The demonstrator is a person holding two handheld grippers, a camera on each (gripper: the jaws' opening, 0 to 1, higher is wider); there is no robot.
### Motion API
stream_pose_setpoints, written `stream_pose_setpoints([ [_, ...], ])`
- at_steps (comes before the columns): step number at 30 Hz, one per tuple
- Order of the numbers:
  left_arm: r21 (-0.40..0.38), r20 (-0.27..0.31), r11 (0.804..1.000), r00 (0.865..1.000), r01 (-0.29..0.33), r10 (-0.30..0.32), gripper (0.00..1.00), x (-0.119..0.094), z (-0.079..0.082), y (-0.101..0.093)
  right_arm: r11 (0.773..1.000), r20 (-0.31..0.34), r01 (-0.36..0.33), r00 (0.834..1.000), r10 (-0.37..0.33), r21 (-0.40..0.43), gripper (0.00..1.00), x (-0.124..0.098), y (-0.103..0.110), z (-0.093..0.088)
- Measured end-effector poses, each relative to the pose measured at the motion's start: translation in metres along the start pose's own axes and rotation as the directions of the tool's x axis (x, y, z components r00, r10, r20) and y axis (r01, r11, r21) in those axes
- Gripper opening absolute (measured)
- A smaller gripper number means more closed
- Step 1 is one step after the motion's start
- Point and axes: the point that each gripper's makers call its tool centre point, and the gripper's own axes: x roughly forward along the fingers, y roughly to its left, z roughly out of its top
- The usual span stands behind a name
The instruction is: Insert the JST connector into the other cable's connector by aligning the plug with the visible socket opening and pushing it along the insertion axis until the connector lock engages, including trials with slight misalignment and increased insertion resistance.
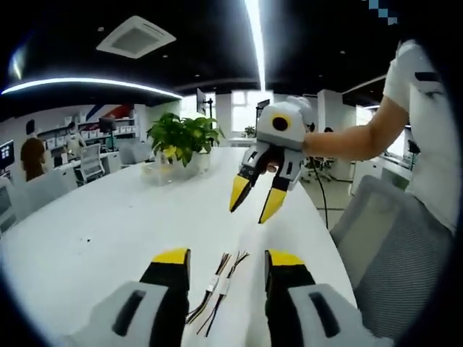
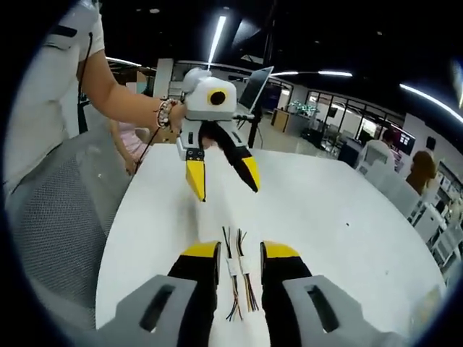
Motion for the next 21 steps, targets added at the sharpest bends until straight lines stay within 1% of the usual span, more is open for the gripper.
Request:
stream_pose_setpoints([
  [3,0.009,0.000,1.000,1.000,-0.026,0.026,0.40,-0.007,0.005,-0.002,1.000,0.010,0.022,1.000,-0.022,0.013,0.22,-0.006,-0.001,0.005],
  [4,0.011,0.004,0.999,0.999,-0.032,0.032,0.42,-0.009,0.008,-0.005,0.999,0.009,0.028,1.000,-0.028,0.015,0.22,-0.008,-0.001,0.005],
  [5,0.015,0.011,0.999,0.999,-0.040,0.040,0.44,-0.012,0.014,-0.013,0.999,0.007,0.043,0.999,-0.043,0.020,0.23,-0.011,-0.002,0.006],
  [7,0.021,0.033,0.998,0.998,-0.051,0.051,0.44,-0.017,0.021,-0.016,0.996,0.015,0.076,0.997,-0.077,0.034,0.23,-0.015,-0.004,0.009],
  [9,0.017,0.042,0.998,0.997,-0.061,0.060,0.45,-0.021,0.025,-0.018,0.994,0.047,0.098,0.994,-0.100,0.039,0.23,-0.020,-0.003,0.017],
  [11,0.000,0.053,0.997,0.995,-0.083,0.082,0.46,-0.026,0.030,-0.017,0.991,0.072,0.109,0.991,-0.114,0.073,0.24,-0.024,-0.001,0.023],
  [12,-0.002,0.061,0.995,0.994,-0.095,0.095,0.46,-0.029,0.032,-0.018,0.990,0.090,0.100,0.990,-0.109,0.102,0.25,-0.026,0.002,0.026],
  [13,-0.002,0.067,0.994,0.992,-0.105,0.105,0.46,-0.032,0.034,-0.018,0.989,0.092,0.107,0.989,-0.116,0.100,0.27,-0.028,0.002,0.026],
  [15,-0.001,0.071,0.992,0.990,-0.123,0.122,0.48,-0.036,0.036,-0.018,0.986,0.094,0.130,0.986,-0.140,0.109,0.29,-0.033,0.001,0.026],
  [18,-0.006,0.074,0.987,0.985,-0.158,0.158,0.54,-0.043,0.036,-0.017,0.978,0.109,0.157,0.979,-0.173,0.138,0.30,-0.040,0.001,0.029],
  [20,0.002,0.078,0.980,0.977,-0.198,0.197,0.59,-0.049,0.032,-0.015,0.971,0.118,0.186,0.972,-0.204,0.150,0.30,-0.045,0.001,0.031],
  [21,-0.010,0.078,0.979,0.975,-0.206,0.206,0.60,-0.051,0.031,-0.016,0.969,0.124,0.194,0.969,-0.214,0.155,0.31,-0.048,0.002,0.031],
])
